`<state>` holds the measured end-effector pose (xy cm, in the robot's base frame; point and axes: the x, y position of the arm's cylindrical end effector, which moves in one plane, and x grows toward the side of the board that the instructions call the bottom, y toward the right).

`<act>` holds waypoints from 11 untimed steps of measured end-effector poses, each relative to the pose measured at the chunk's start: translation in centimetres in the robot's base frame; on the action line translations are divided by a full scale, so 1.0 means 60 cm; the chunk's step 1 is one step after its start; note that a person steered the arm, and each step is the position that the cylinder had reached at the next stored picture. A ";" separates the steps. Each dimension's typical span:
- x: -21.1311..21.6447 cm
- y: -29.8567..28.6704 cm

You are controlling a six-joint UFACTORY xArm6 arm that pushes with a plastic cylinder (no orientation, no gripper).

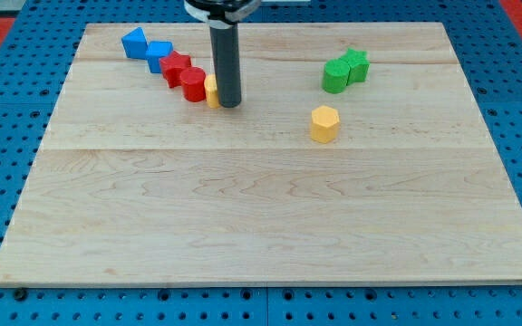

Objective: Move yellow hexagon below the yellow heart

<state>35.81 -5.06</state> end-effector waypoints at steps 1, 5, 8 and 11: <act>0.050 0.063; 0.145 0.313; 0.068 0.224; 0.063 0.090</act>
<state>39.57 0.32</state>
